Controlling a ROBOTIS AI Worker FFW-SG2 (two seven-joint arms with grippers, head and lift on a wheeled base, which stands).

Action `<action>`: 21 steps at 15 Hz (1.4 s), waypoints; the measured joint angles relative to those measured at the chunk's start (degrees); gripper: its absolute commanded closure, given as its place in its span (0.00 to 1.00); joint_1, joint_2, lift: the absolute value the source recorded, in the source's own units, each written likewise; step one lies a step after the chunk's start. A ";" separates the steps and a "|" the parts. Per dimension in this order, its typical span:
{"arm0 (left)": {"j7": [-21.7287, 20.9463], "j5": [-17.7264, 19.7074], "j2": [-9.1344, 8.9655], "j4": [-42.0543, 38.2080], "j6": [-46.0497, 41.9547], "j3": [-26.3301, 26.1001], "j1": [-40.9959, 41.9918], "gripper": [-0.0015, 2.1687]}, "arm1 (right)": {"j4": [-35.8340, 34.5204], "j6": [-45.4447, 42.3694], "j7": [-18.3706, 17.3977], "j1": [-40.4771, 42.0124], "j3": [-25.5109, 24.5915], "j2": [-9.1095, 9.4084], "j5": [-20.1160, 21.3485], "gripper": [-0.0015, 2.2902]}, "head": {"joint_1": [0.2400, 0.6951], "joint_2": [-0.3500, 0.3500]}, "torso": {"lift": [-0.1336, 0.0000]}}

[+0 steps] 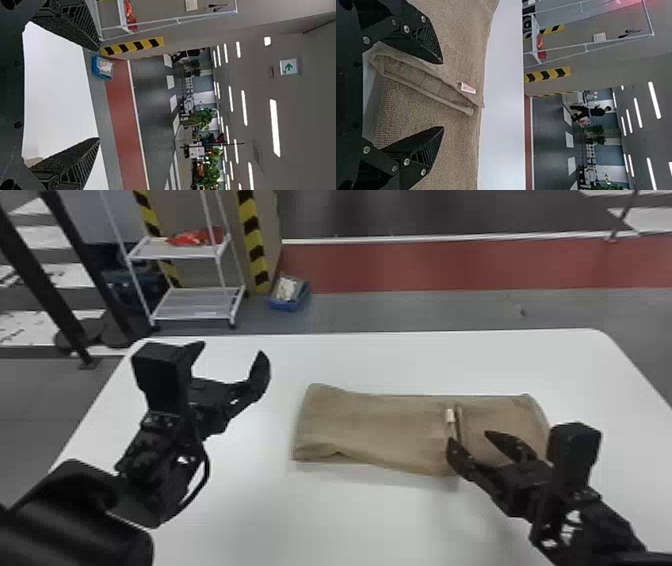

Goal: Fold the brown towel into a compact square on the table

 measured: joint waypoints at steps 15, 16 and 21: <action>-0.60 -0.53 0.00 -1.09 -2.78 0.61 3.31 0.04 | 3.81 5.08 0.04 -5.10 0.96 0.83 0.36 0.62 | 1.00 0.61 | 0.04; -0.77 -0.53 0.00 -1.06 -2.79 0.65 3.30 0.04 | 3.82 4.84 0.06 -5.16 1.05 0.81 0.36 0.62 | 1.00 0.61 | 0.04; -0.82 -0.41 -0.02 -1.04 -2.79 1.07 3.03 0.04 | 3.22 2.22 0.53 -5.06 1.30 0.75 -0.01 0.62 | 1.00 0.62 | 0.04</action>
